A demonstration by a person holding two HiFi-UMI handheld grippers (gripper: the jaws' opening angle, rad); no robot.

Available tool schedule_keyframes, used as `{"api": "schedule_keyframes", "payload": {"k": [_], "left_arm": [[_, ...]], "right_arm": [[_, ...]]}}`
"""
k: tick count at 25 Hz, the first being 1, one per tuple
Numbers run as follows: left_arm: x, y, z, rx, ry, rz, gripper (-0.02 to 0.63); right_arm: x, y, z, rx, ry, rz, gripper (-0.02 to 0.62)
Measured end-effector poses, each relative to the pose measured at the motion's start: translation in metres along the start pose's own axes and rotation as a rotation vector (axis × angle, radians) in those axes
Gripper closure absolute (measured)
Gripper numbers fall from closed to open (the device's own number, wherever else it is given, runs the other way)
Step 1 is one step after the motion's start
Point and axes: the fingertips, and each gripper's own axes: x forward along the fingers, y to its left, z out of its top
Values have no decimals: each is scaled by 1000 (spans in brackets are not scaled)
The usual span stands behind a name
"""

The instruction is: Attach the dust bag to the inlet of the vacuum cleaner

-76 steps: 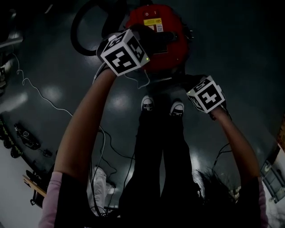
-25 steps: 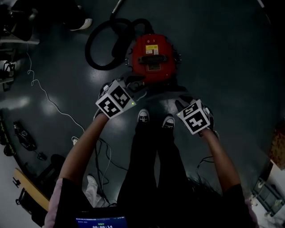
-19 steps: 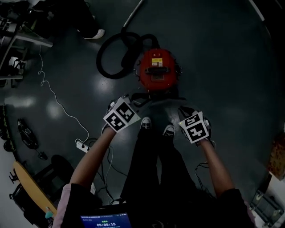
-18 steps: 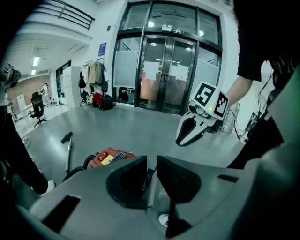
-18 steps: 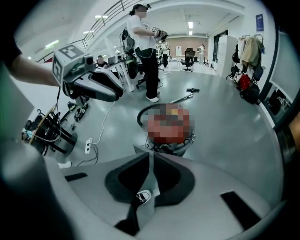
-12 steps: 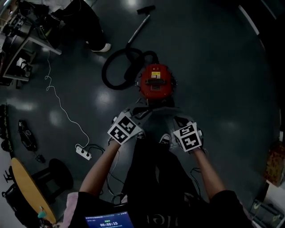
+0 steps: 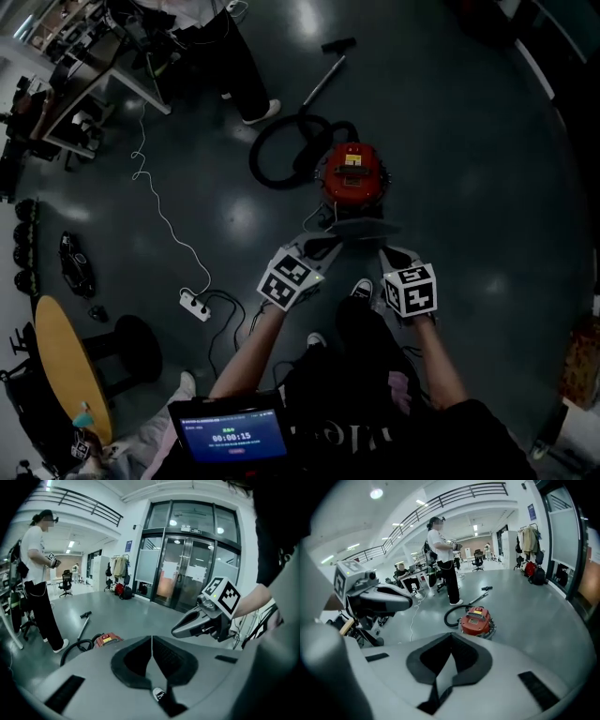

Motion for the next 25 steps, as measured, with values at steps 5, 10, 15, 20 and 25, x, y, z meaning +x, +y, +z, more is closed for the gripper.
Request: {"api": "schedule_keyframes", "payload": {"k": [5,10,15,20,25], "left_arm": [[-62,-49,-42,-26,-25,12,594],[-124,-98,-100,-11,-27,18,595],[-179,-156,-154,-49,-52,25,595],[-206,-209,-184,-96,-70,15,600],[-217,-253,-192,-107,-91,14,601]], "right_arm": [[-43,69,-27,-25,-69,-8,578],[-75,137,-79,24,-114,-26,578],[-112,204,-134,65,-139,-9,577],[-145,236,-161,54,-153,-2,578],[-174,249,-174,46,-180,13,578]]}}
